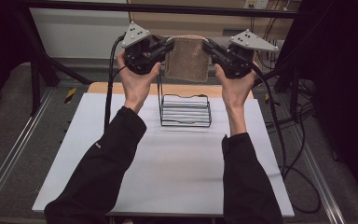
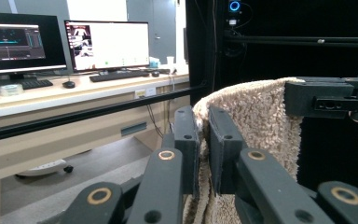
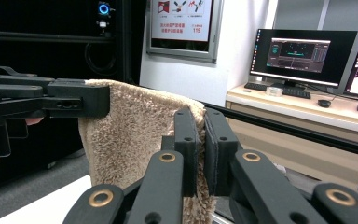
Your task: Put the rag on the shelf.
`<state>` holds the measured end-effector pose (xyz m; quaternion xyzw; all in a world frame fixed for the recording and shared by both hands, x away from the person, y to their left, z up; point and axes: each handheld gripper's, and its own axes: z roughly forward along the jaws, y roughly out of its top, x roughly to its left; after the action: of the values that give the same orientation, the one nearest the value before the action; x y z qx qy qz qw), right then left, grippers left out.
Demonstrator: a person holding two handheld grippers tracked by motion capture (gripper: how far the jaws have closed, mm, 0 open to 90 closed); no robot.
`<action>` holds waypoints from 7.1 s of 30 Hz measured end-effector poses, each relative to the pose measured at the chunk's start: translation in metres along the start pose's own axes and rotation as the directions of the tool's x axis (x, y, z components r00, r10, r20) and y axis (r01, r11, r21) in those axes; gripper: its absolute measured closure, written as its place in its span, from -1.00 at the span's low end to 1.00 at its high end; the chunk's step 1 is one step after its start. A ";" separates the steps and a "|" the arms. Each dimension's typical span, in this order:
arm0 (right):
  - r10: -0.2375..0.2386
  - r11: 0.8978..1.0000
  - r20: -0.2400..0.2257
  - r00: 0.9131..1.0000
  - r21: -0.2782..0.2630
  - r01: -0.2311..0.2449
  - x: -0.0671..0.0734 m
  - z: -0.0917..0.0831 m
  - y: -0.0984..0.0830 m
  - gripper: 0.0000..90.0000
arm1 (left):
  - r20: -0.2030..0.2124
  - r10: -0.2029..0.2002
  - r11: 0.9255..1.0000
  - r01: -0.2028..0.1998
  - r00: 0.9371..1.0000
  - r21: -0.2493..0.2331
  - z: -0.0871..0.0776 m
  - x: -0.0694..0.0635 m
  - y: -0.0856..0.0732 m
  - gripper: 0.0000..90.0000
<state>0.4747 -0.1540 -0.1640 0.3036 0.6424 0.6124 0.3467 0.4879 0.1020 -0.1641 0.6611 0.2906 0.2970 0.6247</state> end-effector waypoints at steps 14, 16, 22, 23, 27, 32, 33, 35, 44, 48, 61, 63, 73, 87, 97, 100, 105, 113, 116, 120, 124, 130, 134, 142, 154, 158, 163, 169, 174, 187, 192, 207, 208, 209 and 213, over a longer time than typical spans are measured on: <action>0.013 1.000 0.004 1.000 0.006 -0.013 -0.015 0.027 -0.007 0.89 | -0.028 -0.014 1.000 0.014 1.000 0.015 0.019 0.016 -0.003 0.83; 0.013 1.000 0.003 1.000 0.005 -0.013 -0.017 0.031 -0.008 0.89 | -0.031 -0.021 1.000 0.021 0.999 0.017 0.022 0.018 -0.004 0.84; 0.010 1.000 0.018 1.000 0.019 -0.011 -0.023 0.036 -0.010 0.89 | -0.026 -0.023 1.000 0.023 0.999 0.020 0.030 0.020 -0.010 0.84; 0.006 1.000 0.019 1.000 0.023 -0.006 -0.023 0.037 -0.011 0.89 | -0.028 -0.021 1.000 0.021 0.999 0.021 0.031 0.020 -0.011 0.83; 0.012 0.999 0.023 1.000 0.035 -0.012 -0.026 0.042 -0.015 0.89 | -0.029 -0.022 0.999 0.022 0.999 0.025 0.036 0.023 -0.015 0.84; -0.002 0.999 0.024 1.000 0.051 0.001 -0.027 0.045 -0.018 0.89 | -0.028 -0.016 0.999 0.017 0.999 0.031 0.038 0.026 -0.021 0.83; -0.001 0.998 0.025 1.000 0.058 -0.001 -0.027 0.046 -0.019 0.89 | -0.029 -0.015 0.999 0.016 0.999 0.034 0.038 0.026 -0.023 0.84; -0.008 0.998 0.023 1.000 0.067 0.006 -0.026 0.047 -0.022 0.89 | -0.027 -0.015 0.999 0.016 1.000 0.039 0.038 0.027 -0.026 0.84; -0.001 0.996 0.009 1.000 0.085 0.000 -0.023 0.040 -0.036 0.89 | 0.007 -0.015 0.998 0.014 1.000 0.059 0.031 0.024 -0.040 0.83; -0.001 0.994 0.007 1.000 0.107 0.000 -0.021 0.036 -0.041 0.89 | 0.012 -0.016 0.997 0.015 1.000 0.073 0.030 0.023 -0.047 0.84; 0.015 0.993 -0.013 1.000 0.120 -0.013 -0.019 0.026 -0.051 0.89 | 0.063 -0.015 0.996 0.009 0.998 0.094 0.021 0.016 -0.054 0.83; 0.016 0.992 -0.017 1.000 0.123 -0.014 -0.018 0.024 -0.053 0.88 | 0.064 -0.019 0.995 0.012 0.998 0.100 0.020 0.016 -0.056 0.83; -0.003 0.990 -0.039 0.999 0.140 0.009 -0.015 0.018 -0.056 0.88 | 0.089 -0.014 0.993 0.004 0.996 0.115 0.015 0.015 -0.061 0.82; -0.014 0.983 -0.086 0.996 0.181 0.029 -0.009 0.006 -0.067 0.87 | 0.105 0.003 0.983 -0.022 0.994 0.183 0.009 0.012 -0.071 0.80; -0.018 0.978 -0.101 0.995 0.207 0.038 -0.006 0.003 -0.077 0.87 | 0.120 -0.012 0.977 -0.014 0.993 0.212 0.007 0.011 -0.079 0.76; -0.019 0.977 -0.105 0.994 0.210 0.041 -0.006 0.002 -0.079 0.87 | 0.123 -0.025 0.976 -0.002 0.992 0.217 0.005 0.011 -0.078 0.71; -0.022 0.977 -0.107 0.994 0.210 0.044 -0.006 0.003 -0.080 0.87 | 0.128 -0.067 0.979 0.041 0.990 0.200 0.000 0.014 -0.069 0.57; -0.038 0.973 -0.111 0.993 0.223 0.062 -0.005 0.003 -0.083 0.87 | 0.122 -0.122 0.979 0.098 0.985 0.181 0.002 0.012 -0.053 0.77; -0.032 0.974 -0.115 0.993 0.217 0.057 -0.006 0.002 -0.084 0.87 | 0.115 -0.130 0.971 0.103 0.985 0.215 0.009 0.011 -0.055 0.87; -0.035 0.973 -0.121 0.992 0.222 0.061 -0.006 0.002 -0.086 0.86 | 0.123 -0.128 0.962 0.093 0.984 0.257 0.014 0.009 -0.062 0.95; -0.034 0.972 -0.125 0.992 0.225 0.062 -0.006 0.002 -0.088 0.84 | 0.133 -0.125 0.957 0.084 0.983 0.278 0.014 0.007 -0.067 0.98; -0.027 0.970 -0.136 0.990 0.237 0.059 -0.005 0.002 -0.088 0.75 | 0.128 -0.110 0.952 0.068 0.986 0.299 0.015 0.008 -0.073 0.99; -0.006 0.969 -0.151 0.988 0.243 0.043 -0.005 0.000 -0.087 0.61 | 0.119 -0.096 0.948 0.055 0.988 0.312 0.017 0.008 -0.076 0.99; 0.040 0.977 -0.160 0.986 0.213 -0.005 -0.010 -0.004 -0.082 0.56 | 0.107 -0.068 0.942 0.028 0.992 0.335 0.021 0.008 -0.083 0.99; 0.095 0.941 -0.086 0.992 0.332 -0.062 -0.015 0.010 -0.107 1.00 | 0.099 -0.043 0.940 0.007 0.994 0.342 0.026 0.008 -0.093 0.98; 0.087 0.943 -0.060 0.994 0.326 -0.063 -0.017 0.013 -0.111 1.00 | 0.092 -0.044 0.939 0.010 0.995 0.343 0.029 0.008 -0.094 0.98; 0.089 0.944 -0.061 0.994 0.323 -0.065 -0.018 0.013 -0.111 0.98 | 0.098 -0.044 0.939 0.008 0.994 0.344 0.028 0.008 -0.094 0.96; 0.087 0.949 -0.074 0.993 0.311 -0.060 -0.016 0.006 -0.107 0.93 | 0.106 -0.043 0.941 0.005 0.993 0.339 0.023 0.007 -0.092 0.87; 0.090 0.951 -0.071 0.993 0.301 -0.064 -0.018 -0.002 -0.103 0.85 | 0.110 -0.056 0.940 0.016 0.992 0.340 0.017 0.008 -0.090 0.74; 0.135 0.947 -0.109 0.985 0.306 -0.096 -0.014 -0.023 -0.099 0.25 | 0.093 -0.036 0.928 -0.001 0.995 0.372 -0.013 0.012 -0.092 0.06; 0.166 0.938 -0.111 0.980 0.323 -0.122 -0.013 -0.031 -0.104 -0.01 | 0.077 -0.020 0.924 -0.011 0.997 0.382 -0.031 0.013 -0.103 -0.25; 0.157 0.909 -0.079 0.984 0.402 -0.112 -0.008 -0.054 -0.131 -0.80 | 0.030 -0.042 0.879 0.022 0.999 0.477 -0.084 0.023 -0.146 -0.63; 0.157 0.906 -0.078 0.984 0.409 -0.112 -0.008 -0.056 -0.134 -0.82 | 0.022 -0.037 0.879 0.022 0.999 0.477 -0.088 0.022 -0.151 -0.67; 0.158 0.903 -0.080 0.984 0.415 -0.111 -0.008 -0.057 -0.137 -0.83 | 0.018 -0.028 0.880 0.016 0.999 0.475 -0.092 0.022 -0.155 -0.69; 0.161 0.893 -0.076 0.984 0.435 -0.113 -0.007 -0.065 -0.152 -0.88 | 0.010 -0.042 0.869 0.032 0.999 0.493 -0.106 0.023 -0.174 -0.75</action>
<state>0.4307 -0.2075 -0.3143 0.3827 0.7565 0.4945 0.1914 0.4206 0.1970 -0.3325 0.7958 0.3629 0.1945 0.4441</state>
